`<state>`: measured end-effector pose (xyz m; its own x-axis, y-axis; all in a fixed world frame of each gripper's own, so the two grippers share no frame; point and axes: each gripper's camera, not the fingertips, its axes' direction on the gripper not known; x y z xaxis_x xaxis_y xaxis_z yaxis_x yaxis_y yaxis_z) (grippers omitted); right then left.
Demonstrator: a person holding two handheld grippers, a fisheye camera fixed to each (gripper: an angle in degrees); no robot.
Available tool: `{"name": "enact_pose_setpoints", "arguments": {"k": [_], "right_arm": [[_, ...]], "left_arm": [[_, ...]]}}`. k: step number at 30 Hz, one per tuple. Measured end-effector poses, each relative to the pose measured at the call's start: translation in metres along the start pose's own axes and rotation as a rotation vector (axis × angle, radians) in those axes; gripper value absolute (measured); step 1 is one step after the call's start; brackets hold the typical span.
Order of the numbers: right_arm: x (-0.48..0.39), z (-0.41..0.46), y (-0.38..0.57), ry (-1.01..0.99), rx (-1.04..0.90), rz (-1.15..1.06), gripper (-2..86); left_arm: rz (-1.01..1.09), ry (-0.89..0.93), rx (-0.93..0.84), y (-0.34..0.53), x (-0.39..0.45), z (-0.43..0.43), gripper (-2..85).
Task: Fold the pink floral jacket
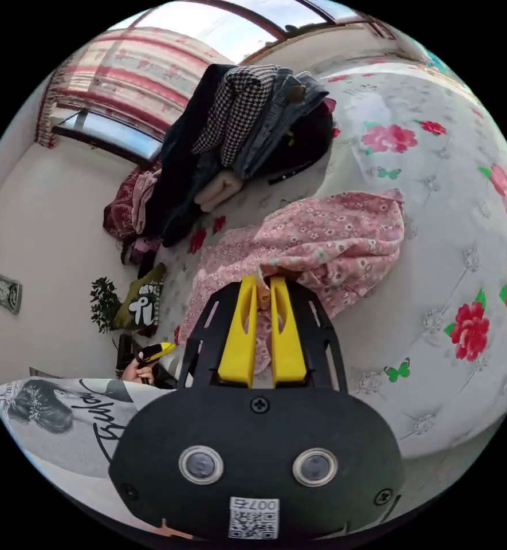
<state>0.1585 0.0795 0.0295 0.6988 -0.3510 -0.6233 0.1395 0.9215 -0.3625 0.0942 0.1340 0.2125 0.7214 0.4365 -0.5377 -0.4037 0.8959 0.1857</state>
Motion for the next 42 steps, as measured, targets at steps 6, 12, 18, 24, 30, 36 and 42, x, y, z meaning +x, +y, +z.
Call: {"name": "enact_pose_setpoints", "arguments": {"k": [6, 12, 18, 24, 30, 36, 42], "right_arm": [[-0.19, 0.105, -0.03, -0.037, -0.284, -0.589, 4.0], [-0.221, 0.189, -0.003, -0.139, -0.46, -0.539, 6.9], [-0.107, 0.15, -0.035, -0.059, -0.298, -0.07, 10.2], [-0.028, 0.166, -0.016, -0.257, -0.296, 0.338, 12.8], [-0.054, 0.203, -0.036, -0.368, -0.335, 0.371, 7.9], [-0.192, 0.211, -0.136, -0.509, -0.235, 0.086, 2.4], [-0.416, 0.247, -0.217, -0.765, -0.158, -0.226, 1.2]], "left_arm": [[-0.029, 0.065, 0.012, -0.001, -0.016, -0.022, 7.7], [-0.046, 0.156, -0.011, -0.003, -0.027, -0.038, 10.0], [-0.018, 0.3, -0.042, -0.012, -0.028, -0.054, 14.5], [-0.009, 0.43, -0.119, -0.037, -0.014, -0.052, 15.6], [0.014, 0.589, -0.136, -0.066, 0.014, -0.078, 0.5], [0.231, 0.668, 0.169, -0.118, 0.07, -0.262, -0.7], [0.509, 0.513, 0.546, -0.116, 0.124, -0.54, -0.5]]}}
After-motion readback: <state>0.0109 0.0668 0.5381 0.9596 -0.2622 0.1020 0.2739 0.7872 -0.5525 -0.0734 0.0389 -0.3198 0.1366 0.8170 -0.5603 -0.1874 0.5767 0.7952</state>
